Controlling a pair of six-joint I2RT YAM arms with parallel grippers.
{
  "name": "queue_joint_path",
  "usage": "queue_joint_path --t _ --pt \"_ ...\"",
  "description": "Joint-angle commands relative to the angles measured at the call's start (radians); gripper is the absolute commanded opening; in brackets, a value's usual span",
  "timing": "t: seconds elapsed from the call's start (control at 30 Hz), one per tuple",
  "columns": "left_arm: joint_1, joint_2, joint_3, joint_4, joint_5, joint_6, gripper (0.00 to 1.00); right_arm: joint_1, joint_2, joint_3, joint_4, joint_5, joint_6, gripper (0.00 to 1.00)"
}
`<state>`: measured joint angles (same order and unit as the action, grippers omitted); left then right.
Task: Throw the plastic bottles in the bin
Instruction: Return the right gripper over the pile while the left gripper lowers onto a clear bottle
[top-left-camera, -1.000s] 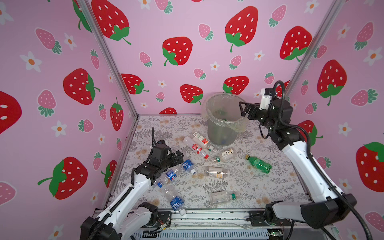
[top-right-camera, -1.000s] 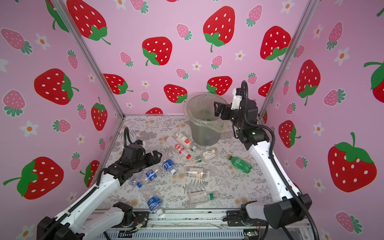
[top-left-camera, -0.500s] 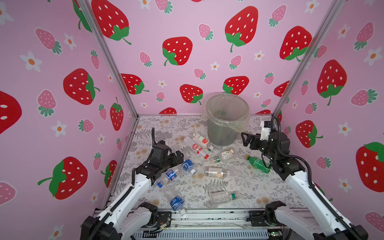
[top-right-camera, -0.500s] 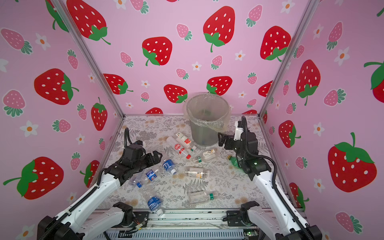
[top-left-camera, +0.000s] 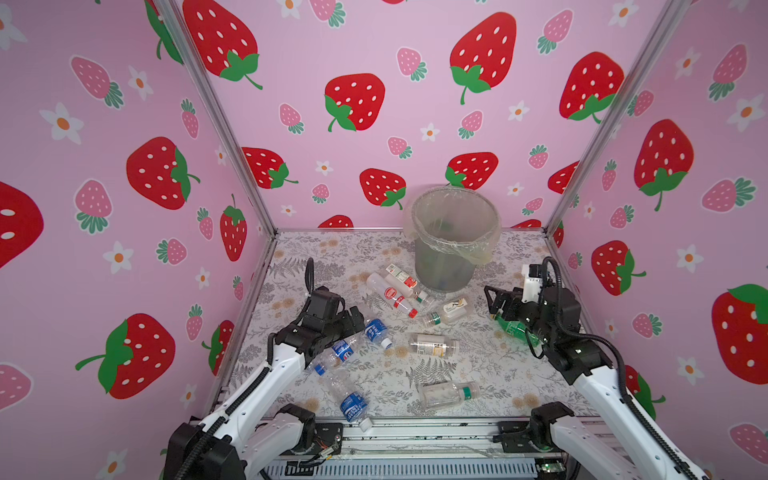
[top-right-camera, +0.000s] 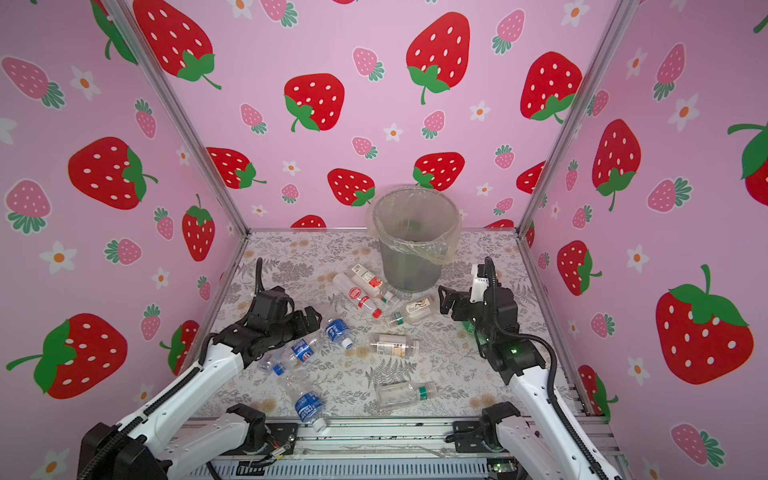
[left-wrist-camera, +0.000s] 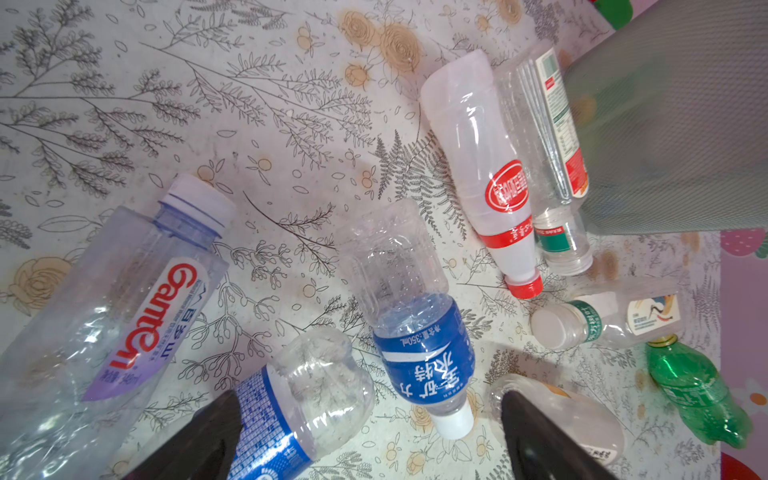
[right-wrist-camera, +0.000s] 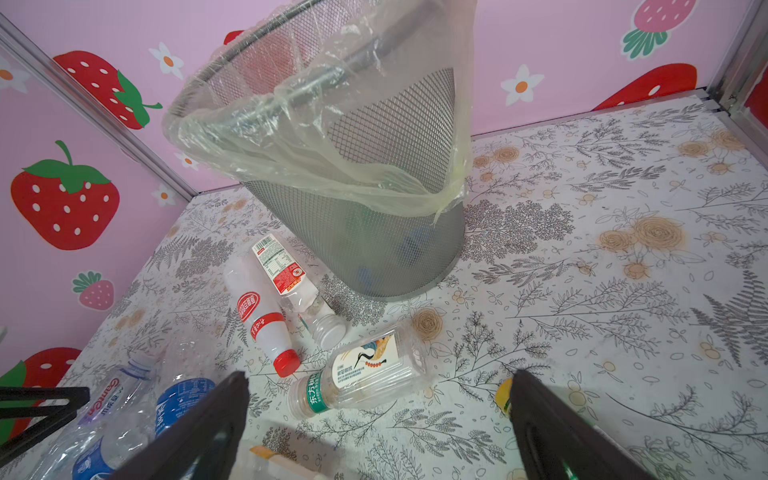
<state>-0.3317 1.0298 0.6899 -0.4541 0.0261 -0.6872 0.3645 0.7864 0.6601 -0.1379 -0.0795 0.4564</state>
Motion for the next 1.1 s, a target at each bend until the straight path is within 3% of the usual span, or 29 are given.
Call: queue_joint_path --t 0.0,0.27,0.53,0.63,0.8,1.07 --pt "0.001 -0.003 0.021 -0.072 -0.023 -0.007 0.99 -0.003 -0.016 -0.021 -0.008 -0.003 0.008 0.99" --pt "-0.041 -0.06 0.029 -0.145 -0.066 0.051 0.99 -0.002 -0.008 -0.049 0.013 -0.022 0.011 0.99" --pt "-0.085 -0.037 0.061 -0.25 -0.146 -0.04 0.99 -0.002 0.026 -0.053 0.017 -0.045 0.0 0.99" --pt "-0.103 -0.017 0.079 -0.245 -0.155 -0.004 0.99 -0.002 0.027 -0.056 0.019 -0.049 -0.004 0.99" --pt "-0.126 0.031 0.125 -0.197 -0.131 0.075 0.99 -0.003 0.023 -0.056 0.021 -0.056 -0.002 0.99" --pt "-0.141 0.235 0.298 -0.211 -0.155 -0.006 0.99 -0.002 0.018 -0.059 0.021 -0.057 0.006 0.99"
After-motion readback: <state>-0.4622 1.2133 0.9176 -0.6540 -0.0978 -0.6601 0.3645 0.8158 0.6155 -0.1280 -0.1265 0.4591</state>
